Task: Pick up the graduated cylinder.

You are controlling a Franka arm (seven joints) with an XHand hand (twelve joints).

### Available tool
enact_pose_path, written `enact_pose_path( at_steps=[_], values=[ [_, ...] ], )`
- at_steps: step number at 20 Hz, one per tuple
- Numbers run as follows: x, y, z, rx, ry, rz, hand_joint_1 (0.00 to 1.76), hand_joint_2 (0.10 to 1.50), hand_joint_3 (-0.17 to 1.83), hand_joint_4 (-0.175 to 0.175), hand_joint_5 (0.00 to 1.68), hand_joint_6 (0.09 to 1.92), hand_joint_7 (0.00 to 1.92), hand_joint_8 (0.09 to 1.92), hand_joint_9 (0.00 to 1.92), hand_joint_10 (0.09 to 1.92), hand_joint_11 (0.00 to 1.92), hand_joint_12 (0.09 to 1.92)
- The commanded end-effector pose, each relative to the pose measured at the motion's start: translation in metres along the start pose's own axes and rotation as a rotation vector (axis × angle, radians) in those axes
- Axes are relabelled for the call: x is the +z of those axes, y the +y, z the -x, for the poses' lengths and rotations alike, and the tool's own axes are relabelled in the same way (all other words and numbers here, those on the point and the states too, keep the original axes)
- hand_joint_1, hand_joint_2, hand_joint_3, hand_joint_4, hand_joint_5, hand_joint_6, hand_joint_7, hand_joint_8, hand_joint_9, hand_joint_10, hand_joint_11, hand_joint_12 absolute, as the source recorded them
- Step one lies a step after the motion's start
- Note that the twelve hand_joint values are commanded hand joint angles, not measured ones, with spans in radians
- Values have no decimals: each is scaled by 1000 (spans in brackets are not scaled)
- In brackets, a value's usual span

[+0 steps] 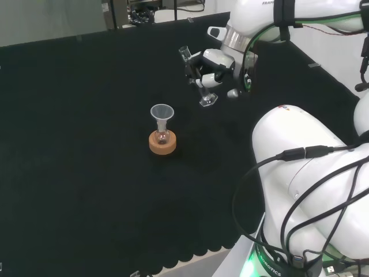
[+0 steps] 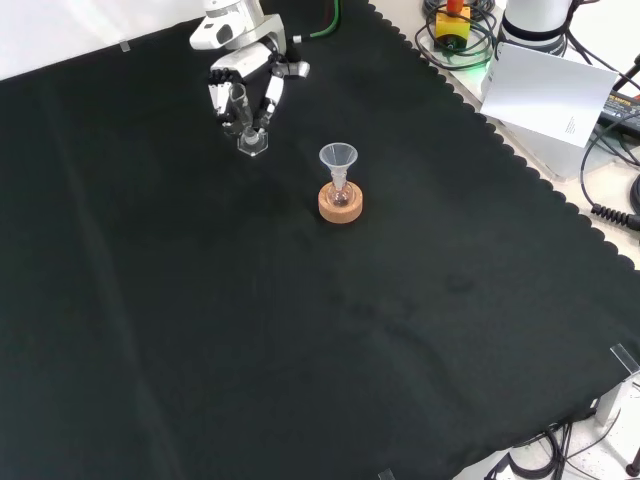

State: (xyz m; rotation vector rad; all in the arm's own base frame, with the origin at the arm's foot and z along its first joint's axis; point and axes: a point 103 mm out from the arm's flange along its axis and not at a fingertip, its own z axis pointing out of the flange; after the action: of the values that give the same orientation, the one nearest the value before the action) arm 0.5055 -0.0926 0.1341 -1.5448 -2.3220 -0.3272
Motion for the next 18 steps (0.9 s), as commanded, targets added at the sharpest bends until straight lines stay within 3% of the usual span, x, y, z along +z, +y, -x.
enact_pose_path(
  at_steps=[1,7,18],
  values=[
    [-11,-30,-13,37,-63,-102,1116,1199,-4,-175,829,1220,990,652,1403,87,1324,757],
    [-14,-61,-26,62,-101,-166,1119,1193,-3,-175,840,1205,1015,623,1412,87,1327,748],
    [-19,-99,-58,48,-187,-297,1125,1181,-3,-175,863,1173,1062,576,1430,87,1334,737]
  ],
)
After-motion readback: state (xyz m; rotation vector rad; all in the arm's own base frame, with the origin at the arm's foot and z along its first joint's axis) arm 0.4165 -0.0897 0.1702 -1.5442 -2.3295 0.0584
